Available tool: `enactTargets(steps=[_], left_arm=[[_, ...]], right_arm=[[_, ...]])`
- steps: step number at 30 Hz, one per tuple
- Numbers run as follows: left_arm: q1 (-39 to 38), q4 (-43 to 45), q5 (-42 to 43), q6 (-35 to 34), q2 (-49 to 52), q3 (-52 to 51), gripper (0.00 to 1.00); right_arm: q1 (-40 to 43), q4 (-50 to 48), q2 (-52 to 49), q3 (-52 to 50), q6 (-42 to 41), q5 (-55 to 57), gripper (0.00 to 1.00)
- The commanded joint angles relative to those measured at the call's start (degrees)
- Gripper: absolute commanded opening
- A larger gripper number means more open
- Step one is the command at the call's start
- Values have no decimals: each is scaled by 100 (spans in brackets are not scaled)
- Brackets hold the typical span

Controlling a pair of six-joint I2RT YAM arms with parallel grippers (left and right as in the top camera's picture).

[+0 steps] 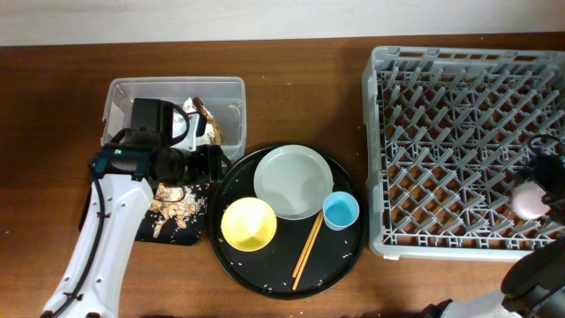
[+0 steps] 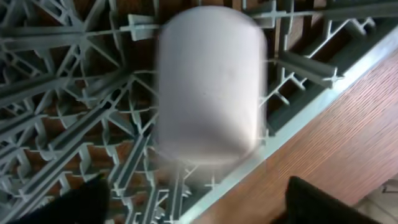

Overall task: Sort waste into correct bins and load items into the dishwasher rack
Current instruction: 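Place the pink cup upside down in the dish rack with the right gripper, then grasp the blue cup with the left gripper and pass it to the right gripper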

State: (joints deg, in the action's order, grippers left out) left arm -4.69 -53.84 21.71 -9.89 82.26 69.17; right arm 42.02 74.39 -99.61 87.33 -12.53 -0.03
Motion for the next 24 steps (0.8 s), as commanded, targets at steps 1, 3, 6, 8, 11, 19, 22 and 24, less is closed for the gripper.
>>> enactTargets(steps=[1,3,6,8,11,19,22,24], left_arm=[[24,-7,-55,98,-92,35,68],[20,-7,-52,98,-92,35,69],[-168,105,-52,103,-92,35,69],[-529,356,-55,103,-90,35,69],[-1257,883,-57,98,4,35,69],[-3147,1895,-55,92,1377,35,69],[-3545,2236,-59,92,1978,35,62],[-3659,2277,-59,92,2277,35,55]], right_arm=[[39,-48,-7,114,-42,-337,100],[39,9,4,114,-33,-713,98],[-11,146,275,114,157,-1342,96],[-256,192,669,114,271,-1506,96],[-1095,306,1250,114,442,-1499,96],[-2688,339,1419,114,481,-1281,97],[-2702,343,1419,111,525,-1283,98],[-2702,345,1416,111,525,-1283,98]])
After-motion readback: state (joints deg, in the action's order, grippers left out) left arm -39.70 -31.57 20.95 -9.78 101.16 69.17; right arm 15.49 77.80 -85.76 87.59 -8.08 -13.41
